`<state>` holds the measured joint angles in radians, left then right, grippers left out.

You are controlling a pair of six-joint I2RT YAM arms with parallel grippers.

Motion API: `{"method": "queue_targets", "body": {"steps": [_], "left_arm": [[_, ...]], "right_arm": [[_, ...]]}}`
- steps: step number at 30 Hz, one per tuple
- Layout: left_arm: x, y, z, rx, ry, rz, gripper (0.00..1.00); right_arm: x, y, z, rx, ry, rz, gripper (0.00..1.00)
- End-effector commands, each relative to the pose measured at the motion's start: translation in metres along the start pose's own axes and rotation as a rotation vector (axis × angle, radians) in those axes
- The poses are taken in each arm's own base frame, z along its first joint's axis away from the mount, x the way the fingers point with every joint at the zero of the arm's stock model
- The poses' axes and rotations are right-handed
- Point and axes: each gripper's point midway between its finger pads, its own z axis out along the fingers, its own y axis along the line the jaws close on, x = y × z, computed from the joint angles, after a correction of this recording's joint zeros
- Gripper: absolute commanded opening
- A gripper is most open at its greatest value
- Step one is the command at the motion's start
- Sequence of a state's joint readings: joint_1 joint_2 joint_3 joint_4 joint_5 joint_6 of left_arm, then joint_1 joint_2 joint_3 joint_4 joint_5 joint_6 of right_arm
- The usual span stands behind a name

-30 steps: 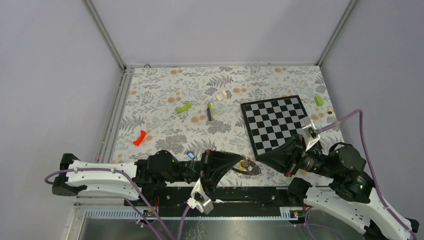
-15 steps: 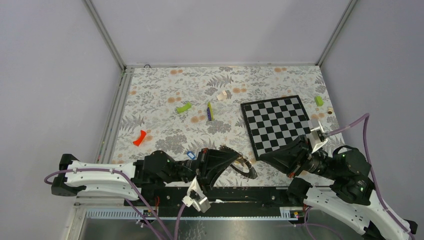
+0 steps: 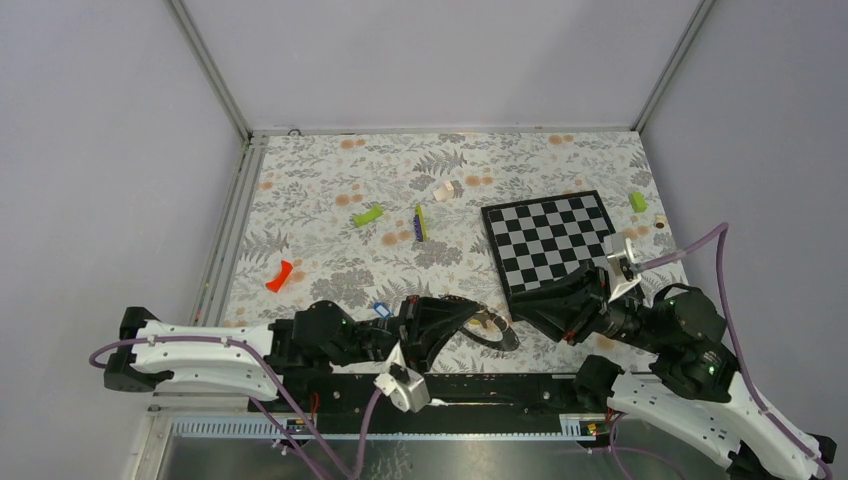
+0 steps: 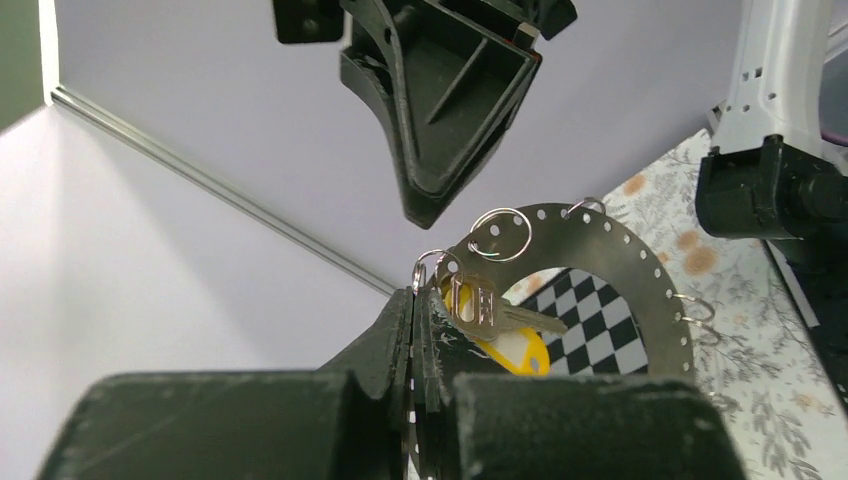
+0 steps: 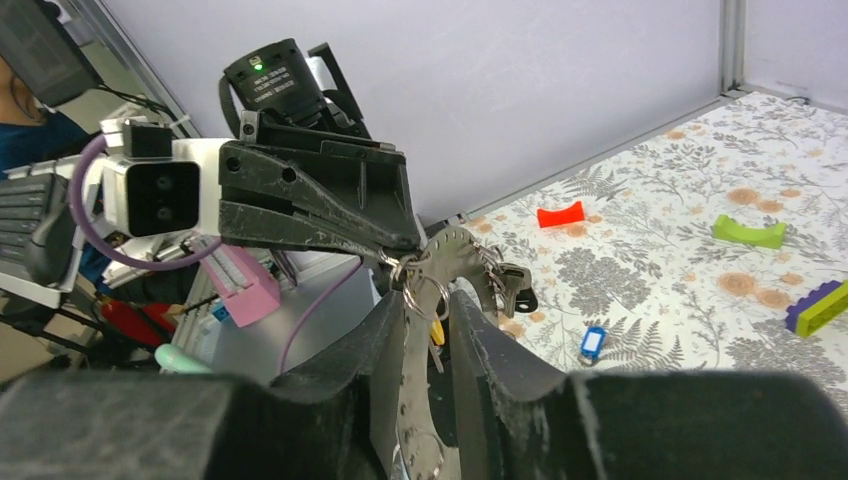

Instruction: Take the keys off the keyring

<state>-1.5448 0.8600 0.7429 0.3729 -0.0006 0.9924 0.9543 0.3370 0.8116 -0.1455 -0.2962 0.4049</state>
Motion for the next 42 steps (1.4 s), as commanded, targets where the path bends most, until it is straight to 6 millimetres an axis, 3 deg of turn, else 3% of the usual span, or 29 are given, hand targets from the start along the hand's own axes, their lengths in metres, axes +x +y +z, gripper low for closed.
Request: {"method": "queue_targets", "body": {"steps": [1, 7, 16, 23, 35, 42], "left_arm": [[-0.008, 0.029, 0.005, -0.106, 0.020, -0.156, 0.00], [-0.002, 0.032, 0.009, -0.183, 0.036, -0.324, 0.00], [0.005, 0.042, 0.014, -0.320, 0.030, -0.514, 0.00], [0.001, 0.051, 0.007, -0.378, -0.018, -0.531, 0.00], [0.004, 0.042, 0.011, -0.340, 0.001, -0.533, 0.00], [0.006, 0.038, 0.012, -0.332, 0.010, -0.530, 0.00]], "right_arm": [[-0.021, 0.001, 0.005, 0.007, -0.028, -0.092, 0.31], [-0.030, -0.004, 0.009, 0.049, -0.034, -0.094, 0.32], [-0.022, -0.009, 0.013, 0.094, 0.046, -0.033, 0.29], [-0.005, -0.018, 0.015, 0.136, 0.125, 0.010, 0.29], [-0.014, -0.013, 0.021, 0.112, 0.090, 0.013, 0.31], [-0.030, -0.009, 0.019, 0.101, 0.013, -0.009, 0.34]]}}
